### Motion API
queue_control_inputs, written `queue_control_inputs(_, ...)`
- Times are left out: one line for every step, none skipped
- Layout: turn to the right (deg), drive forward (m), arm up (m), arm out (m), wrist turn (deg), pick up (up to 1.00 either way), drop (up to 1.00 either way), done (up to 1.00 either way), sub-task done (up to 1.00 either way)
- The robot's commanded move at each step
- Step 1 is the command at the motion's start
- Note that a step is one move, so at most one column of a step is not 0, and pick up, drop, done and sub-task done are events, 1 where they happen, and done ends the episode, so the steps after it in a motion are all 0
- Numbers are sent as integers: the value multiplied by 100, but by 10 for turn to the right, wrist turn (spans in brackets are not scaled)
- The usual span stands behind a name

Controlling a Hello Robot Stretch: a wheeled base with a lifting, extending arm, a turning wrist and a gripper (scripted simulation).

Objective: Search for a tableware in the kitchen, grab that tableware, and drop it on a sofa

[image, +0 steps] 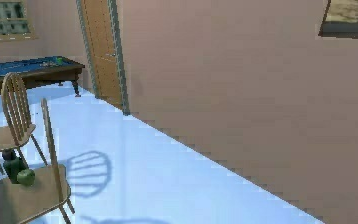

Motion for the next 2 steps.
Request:
queue_control_inputs(0,25,0,0,0,0,0,0,0)
queue_control_inputs(-450,0,0,0,0,0,0,0,0)
